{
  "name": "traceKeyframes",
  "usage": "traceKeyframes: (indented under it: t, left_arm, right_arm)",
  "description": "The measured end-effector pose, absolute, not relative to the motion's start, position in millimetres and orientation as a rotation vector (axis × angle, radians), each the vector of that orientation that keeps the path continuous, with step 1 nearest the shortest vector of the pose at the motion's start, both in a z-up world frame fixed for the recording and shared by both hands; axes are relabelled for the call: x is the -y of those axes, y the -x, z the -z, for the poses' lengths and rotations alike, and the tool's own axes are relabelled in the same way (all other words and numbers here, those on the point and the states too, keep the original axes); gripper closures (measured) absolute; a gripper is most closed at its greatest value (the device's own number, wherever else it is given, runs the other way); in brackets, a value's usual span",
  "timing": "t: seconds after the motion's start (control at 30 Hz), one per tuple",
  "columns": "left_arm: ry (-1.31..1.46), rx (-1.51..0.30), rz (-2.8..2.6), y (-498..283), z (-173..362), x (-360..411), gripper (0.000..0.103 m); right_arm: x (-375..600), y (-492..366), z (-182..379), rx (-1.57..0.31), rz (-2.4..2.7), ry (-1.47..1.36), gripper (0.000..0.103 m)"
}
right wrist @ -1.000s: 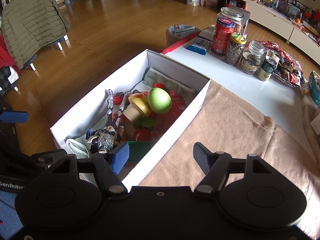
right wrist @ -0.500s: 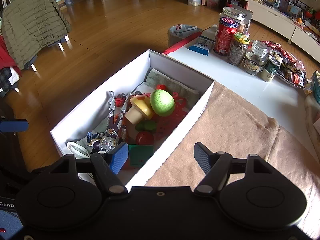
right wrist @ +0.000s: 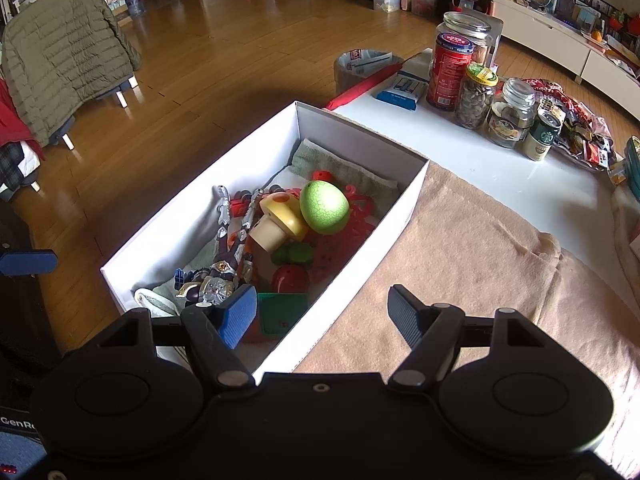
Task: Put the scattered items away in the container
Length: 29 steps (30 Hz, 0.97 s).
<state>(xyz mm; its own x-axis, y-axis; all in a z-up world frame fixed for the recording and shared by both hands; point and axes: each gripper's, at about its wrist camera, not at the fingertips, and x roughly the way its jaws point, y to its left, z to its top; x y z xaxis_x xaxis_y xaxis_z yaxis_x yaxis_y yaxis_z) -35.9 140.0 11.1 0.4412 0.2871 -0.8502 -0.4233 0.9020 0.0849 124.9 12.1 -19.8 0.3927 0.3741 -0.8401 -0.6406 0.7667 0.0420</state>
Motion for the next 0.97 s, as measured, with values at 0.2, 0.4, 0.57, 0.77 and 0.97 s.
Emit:
traceKeyframes:
  t: [0.2, 0.4, 0.57, 0.77, 0.97]
  left_arm:
    - [0.150, -1.021, -0.439, 35.8, -10.9, -140.0, 0.000]
    - [0.158, -1.017, -0.422, 36.4, -11.5, -139.0, 0.000]
    - [0.184, -1.010, -0.390, 37.0, -11.1, -139.0, 0.000]
    - [0.175, -1.002, -0.395, 37.7, -10.5, -136.0, 0.000]
    - [0.149, -0.998, -0.411, 38.0, -11.2, -133.5, 0.000]
  right_arm:
    - [-12.3, -125.1, 19.4, -0.971, -0.657, 0.307, 0.034]
    - [-13.2, -124.4, 19.6, -0.973, -0.660, 0.309, 0.034]
    - [-13.8, -123.5, 20.6, -0.975, -0.661, 0.305, 0.034]
    - [-13.6, -123.7, 22.2, -0.977, -0.658, 0.300, 0.034]
    - [-12.8, -122.8, 24.3, -0.982, -0.658, 0.299, 0.034]
